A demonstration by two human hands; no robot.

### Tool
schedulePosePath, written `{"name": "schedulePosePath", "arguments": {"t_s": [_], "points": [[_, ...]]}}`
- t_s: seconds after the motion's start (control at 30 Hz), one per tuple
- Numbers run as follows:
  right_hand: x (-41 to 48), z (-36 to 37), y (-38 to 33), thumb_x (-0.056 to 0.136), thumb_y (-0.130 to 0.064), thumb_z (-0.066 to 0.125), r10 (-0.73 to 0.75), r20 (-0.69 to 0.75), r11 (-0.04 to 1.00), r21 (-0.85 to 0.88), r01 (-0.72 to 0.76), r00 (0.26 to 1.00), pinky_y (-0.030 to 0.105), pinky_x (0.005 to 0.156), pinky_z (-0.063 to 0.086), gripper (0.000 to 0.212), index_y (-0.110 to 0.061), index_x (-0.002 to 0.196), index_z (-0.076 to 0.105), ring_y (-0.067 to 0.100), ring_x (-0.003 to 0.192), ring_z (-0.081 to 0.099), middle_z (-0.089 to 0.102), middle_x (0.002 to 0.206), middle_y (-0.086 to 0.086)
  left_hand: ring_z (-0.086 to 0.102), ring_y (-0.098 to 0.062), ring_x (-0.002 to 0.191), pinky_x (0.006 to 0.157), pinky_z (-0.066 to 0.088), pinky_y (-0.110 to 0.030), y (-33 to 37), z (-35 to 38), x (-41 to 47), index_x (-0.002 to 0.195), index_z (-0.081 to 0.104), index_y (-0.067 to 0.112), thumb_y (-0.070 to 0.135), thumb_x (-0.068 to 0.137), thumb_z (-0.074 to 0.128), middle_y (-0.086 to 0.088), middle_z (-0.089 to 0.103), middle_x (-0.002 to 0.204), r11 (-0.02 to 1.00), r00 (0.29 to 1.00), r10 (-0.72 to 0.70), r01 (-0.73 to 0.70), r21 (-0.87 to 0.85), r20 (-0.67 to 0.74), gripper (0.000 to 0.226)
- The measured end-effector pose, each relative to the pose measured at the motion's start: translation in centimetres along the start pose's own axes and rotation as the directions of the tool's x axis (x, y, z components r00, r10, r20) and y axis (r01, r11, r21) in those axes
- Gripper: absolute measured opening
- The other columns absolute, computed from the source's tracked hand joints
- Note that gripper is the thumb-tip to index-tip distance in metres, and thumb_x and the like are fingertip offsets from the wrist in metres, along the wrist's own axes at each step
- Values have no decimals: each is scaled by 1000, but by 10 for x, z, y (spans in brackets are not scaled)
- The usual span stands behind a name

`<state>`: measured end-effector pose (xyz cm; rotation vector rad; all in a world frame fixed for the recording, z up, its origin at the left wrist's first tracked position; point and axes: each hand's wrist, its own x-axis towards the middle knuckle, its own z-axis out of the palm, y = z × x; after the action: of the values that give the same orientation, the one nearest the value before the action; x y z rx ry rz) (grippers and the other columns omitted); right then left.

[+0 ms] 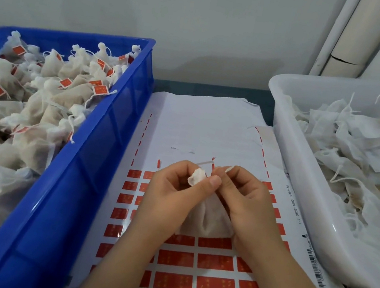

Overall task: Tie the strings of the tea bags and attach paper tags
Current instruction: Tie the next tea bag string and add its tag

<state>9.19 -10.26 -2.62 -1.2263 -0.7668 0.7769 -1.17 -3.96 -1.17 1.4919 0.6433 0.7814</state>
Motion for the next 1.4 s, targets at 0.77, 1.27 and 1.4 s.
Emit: {"name": "schedulePosePath", "arguments": {"t_s": [0.77, 1.27, 1.4], "points": [[3, -8, -1, 71, -19, 58, 65, 49, 990, 121, -71, 997, 36, 78, 53, 18, -27, 75, 74, 22, 88, 67, 73, 86, 2, 59, 3, 99, 69, 51, -12, 2, 5, -4, 85, 68, 43, 53, 66, 57, 20, 61, 108, 999, 994, 34, -35, 11, 104, 24], [1, -3, -3, 62, -16, 68, 174, 125, 886, 414, -211, 977, 28, 64, 57, 35, -11, 97, 67, 21, 82, 70, 72, 90, 10, 65, -9, 95, 76, 56, -24, -1, 3, -3, 91, 67, 38, 48, 73, 57, 12, 68, 97, 990, 977, -58, 83, -117, 205, 23], [1, 0, -3, 65, -13, 77, 164, 102, 904, 383, -191, 981, 29, 66, 56, 35, -8, 98, 65, 22, 81, 69, 71, 90, 12, 67, -10, 94, 76, 56, -25, -1, 0, -1, 89, 70, 36, 44, 72, 57, 8, 70, 95, 983, 971, -78, 112, -145, 226, 23]]}}
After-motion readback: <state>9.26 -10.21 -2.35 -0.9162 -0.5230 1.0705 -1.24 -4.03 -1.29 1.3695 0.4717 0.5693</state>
